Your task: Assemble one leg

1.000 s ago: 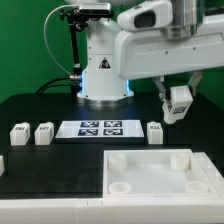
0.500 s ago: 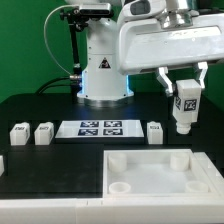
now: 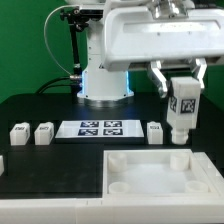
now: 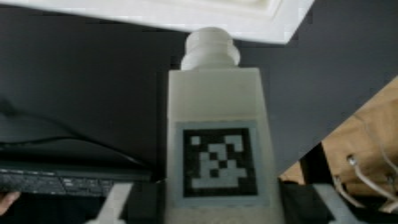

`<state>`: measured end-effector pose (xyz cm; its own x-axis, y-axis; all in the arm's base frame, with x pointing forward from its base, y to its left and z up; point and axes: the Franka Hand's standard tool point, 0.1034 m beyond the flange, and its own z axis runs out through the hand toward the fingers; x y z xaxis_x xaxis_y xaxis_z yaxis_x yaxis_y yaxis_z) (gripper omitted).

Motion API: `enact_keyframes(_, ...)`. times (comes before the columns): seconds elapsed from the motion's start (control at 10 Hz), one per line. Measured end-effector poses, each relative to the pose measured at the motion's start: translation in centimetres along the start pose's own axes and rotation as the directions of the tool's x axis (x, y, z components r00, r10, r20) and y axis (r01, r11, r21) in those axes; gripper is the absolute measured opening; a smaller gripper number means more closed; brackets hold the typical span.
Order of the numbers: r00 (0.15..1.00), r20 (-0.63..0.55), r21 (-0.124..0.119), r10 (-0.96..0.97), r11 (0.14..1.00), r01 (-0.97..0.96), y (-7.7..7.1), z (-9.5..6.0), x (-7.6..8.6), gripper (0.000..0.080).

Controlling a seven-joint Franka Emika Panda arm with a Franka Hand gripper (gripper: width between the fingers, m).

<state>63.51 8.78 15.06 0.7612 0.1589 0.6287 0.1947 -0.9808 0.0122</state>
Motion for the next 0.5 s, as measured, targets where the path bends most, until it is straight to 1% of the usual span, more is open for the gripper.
enact_keyframes(0.2, 1.000, 0.004, 0.002, -0.003, 1.000, 0.003, -0.12, -0.27, 0.13, 0.0292)
enact_keyframes(0.5, 1.000, 0.010, 0.003, -0.005, 1.000, 0.005, -0.20, -0.02, -0.19, 0.0292)
